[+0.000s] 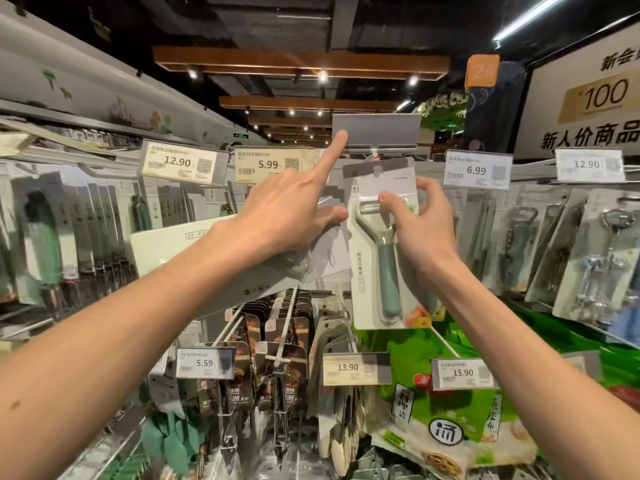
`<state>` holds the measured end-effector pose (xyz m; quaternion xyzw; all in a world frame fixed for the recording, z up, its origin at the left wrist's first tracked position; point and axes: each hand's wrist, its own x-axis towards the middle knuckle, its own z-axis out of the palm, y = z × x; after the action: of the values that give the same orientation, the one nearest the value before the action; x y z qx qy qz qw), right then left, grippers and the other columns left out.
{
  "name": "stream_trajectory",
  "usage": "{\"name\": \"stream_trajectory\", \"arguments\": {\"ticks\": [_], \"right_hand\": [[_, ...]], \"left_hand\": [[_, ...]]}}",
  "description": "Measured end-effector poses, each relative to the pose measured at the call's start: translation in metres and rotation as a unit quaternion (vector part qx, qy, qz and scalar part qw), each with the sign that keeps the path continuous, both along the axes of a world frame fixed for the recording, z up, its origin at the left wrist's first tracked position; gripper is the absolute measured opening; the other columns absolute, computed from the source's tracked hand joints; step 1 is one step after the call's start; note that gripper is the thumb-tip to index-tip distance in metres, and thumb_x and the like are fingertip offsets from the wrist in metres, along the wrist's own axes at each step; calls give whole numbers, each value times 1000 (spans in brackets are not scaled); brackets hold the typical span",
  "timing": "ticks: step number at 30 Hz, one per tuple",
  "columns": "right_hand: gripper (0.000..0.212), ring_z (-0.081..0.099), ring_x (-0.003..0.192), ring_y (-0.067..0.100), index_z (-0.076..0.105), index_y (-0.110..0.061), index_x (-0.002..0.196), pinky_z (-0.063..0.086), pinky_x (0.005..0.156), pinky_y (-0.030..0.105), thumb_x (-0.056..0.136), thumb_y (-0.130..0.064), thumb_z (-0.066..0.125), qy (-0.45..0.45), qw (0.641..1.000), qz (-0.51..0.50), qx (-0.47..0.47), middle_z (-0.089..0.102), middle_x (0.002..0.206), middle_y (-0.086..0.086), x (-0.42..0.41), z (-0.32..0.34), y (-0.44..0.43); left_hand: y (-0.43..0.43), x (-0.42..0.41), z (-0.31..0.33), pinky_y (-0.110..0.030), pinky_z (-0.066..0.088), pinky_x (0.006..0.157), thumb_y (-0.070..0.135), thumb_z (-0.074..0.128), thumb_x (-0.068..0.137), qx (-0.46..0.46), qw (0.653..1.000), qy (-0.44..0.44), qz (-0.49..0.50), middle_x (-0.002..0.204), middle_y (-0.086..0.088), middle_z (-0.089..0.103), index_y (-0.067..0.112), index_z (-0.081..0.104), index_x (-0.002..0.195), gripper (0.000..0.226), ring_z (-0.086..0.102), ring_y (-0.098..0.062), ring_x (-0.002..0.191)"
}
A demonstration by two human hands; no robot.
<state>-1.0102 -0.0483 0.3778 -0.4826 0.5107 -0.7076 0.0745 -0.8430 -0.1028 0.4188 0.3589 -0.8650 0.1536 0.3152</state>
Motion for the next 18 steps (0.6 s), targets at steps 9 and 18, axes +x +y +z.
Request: {"name": "stream_trajectory", "arguments": {"ticks": [9, 18], "right_hand": [[28, 62, 84, -2, 51, -24, 118, 44, 51, 4, 94, -21, 63, -14, 998, 38, 41, 63, 97, -15, -8, -3, -2], [38, 54, 123, 22, 43, -20, 129, 40, 108, 44, 96, -31, 60, 24, 994, 20, 105, 52, 138, 4, -13, -7, -38]], "left_hand": [[-2, -1, 1, -29, 27, 48, 57, 51, 94, -8, 1000, 3, 0, 61, -2, 48, 34, -15, 156, 93, 43, -15, 53], [-4, -7, -4, -29, 33, 47, 56, 52, 94, -9, 1000, 25, -4, 60, -3, 50, 32, -16, 155, 95, 44, -15, 51]]}}
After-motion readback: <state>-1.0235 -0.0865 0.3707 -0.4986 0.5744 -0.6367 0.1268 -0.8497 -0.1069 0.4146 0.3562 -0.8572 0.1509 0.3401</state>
